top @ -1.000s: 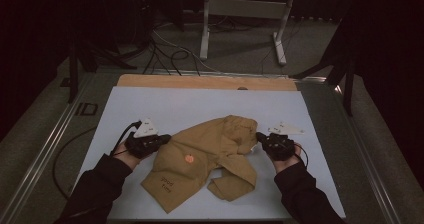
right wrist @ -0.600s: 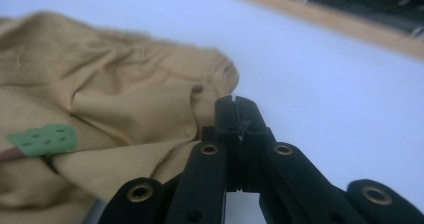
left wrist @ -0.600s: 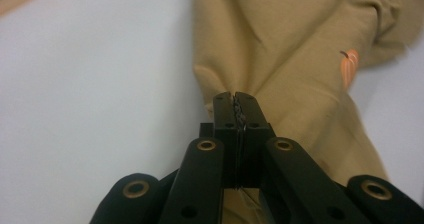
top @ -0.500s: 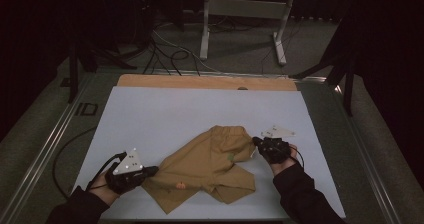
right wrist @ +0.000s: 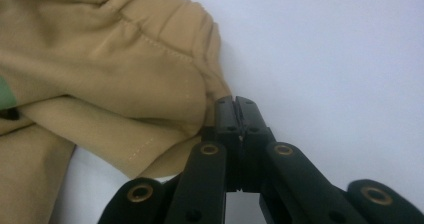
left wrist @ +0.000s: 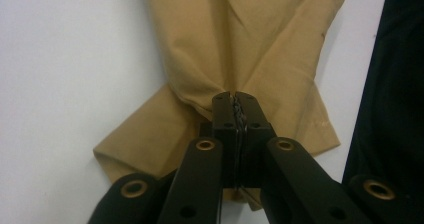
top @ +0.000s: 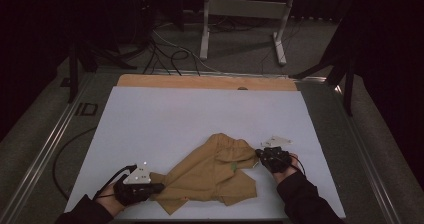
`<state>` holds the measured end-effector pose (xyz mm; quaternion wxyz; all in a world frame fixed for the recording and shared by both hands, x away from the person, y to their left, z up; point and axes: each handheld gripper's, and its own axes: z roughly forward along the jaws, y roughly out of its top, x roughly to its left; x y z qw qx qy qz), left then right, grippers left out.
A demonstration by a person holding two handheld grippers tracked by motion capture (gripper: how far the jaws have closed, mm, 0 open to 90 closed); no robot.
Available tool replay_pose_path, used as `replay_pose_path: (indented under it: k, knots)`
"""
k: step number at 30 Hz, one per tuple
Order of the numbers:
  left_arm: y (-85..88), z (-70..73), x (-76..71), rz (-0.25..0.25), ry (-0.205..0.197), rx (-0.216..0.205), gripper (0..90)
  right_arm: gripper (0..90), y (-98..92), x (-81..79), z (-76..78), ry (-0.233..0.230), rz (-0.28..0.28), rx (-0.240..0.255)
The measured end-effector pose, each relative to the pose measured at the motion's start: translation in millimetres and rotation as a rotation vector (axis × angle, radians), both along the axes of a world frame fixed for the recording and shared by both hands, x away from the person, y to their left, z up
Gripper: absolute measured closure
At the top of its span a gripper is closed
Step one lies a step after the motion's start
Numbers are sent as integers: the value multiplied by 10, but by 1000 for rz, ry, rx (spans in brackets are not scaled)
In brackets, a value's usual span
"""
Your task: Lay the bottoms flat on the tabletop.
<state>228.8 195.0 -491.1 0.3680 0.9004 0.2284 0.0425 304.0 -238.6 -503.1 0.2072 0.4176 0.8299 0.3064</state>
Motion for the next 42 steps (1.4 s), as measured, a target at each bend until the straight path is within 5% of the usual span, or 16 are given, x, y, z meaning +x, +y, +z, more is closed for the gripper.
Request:
replay_pose_path:
  k: [4, 10, 13, 19, 24, 30, 32, 37, 42]
  knots:
    - [49, 129, 112, 43, -12, -64, 691, 884, -44, 18, 116, -18, 0, 71]
    - [-11, 306, 409, 68, -22, -93, 590, 592, 7, 96, 339, -67, 21, 140]
    - [-71, 288, 590, 86, 3, -116, 554, 491, 88, 172, 353, -49, 27, 162]
    - [-238, 126, 835, 94, 65, -125, 486, 410, 214, 330, 171, 26, 43, 129]
    - [-346, 10, 905, 78, 106, -115, 444, 470, 201, 353, 40, 98, 52, 131]
    - [-434, 1, 895, 55, 107, -118, 444, 793, 168, 255, 7, 151, 85, 83]
    - [-438, 21, 891, 54, 102, -121, 438, 883, 145, 198, 22, 121, 86, 56]
    - [-419, 57, 895, 57, 104, -136, 431, 890, 89, 137, 185, 64, 81, 64]
    - [-426, 59, 897, 63, 104, -137, 432, 891, -53, 70, 546, -76, 46, 101]
